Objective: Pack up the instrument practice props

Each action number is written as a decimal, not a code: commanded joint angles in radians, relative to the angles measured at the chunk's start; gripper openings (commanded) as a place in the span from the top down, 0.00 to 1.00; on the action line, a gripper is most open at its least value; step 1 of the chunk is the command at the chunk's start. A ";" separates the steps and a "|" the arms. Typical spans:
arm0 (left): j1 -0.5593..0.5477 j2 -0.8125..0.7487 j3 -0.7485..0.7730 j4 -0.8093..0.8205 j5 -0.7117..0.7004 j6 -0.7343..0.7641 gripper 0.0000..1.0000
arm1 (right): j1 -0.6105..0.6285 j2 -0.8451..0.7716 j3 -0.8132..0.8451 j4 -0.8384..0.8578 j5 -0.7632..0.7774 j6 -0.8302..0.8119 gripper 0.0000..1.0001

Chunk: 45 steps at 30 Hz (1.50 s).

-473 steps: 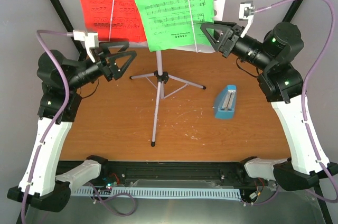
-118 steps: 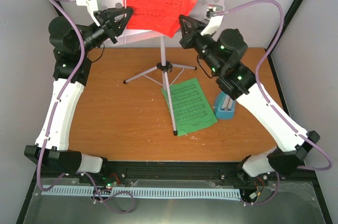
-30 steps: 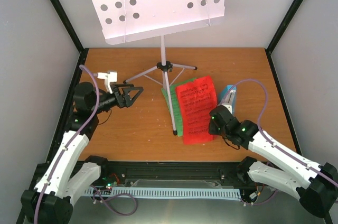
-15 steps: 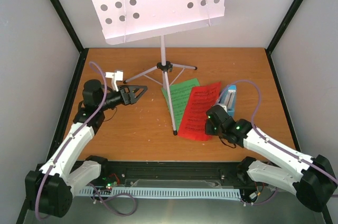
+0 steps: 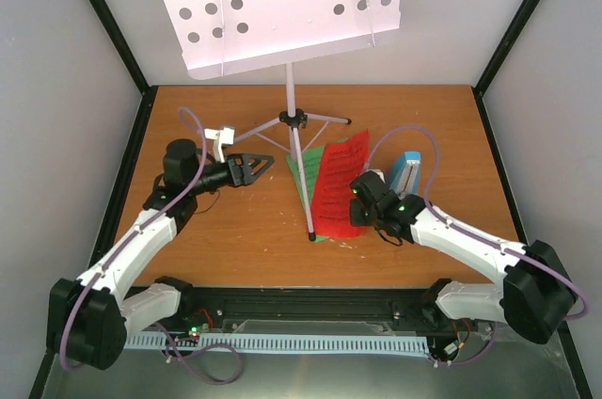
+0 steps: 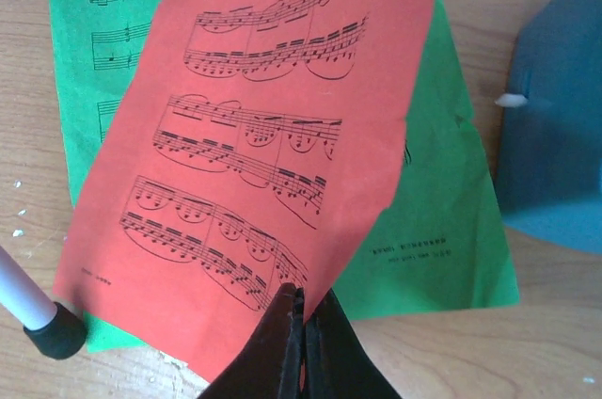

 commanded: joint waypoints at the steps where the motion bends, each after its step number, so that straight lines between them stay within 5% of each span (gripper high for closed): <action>1: -0.074 0.056 0.043 0.021 -0.060 0.017 0.16 | -0.004 0.050 0.037 0.074 0.018 -0.034 0.97; 9: -0.220 0.220 0.138 0.042 -0.205 0.021 0.23 | -0.019 0.084 0.053 0.093 0.034 -0.037 0.92; 16: -0.269 0.370 0.244 0.012 -0.327 0.034 0.27 | -0.026 -0.076 0.031 0.080 0.052 -0.044 0.38; 22: -0.275 0.444 0.274 0.037 -0.345 0.031 0.30 | -0.036 -0.237 0.014 0.075 0.069 -0.040 0.16; 38: -0.283 0.507 0.324 -0.018 -0.376 0.111 0.97 | -0.039 -0.321 0.023 0.040 0.148 -0.037 0.06; 45: -0.280 0.423 0.285 -0.129 -0.328 0.256 1.00 | -0.038 -0.359 0.020 0.041 0.162 -0.028 0.05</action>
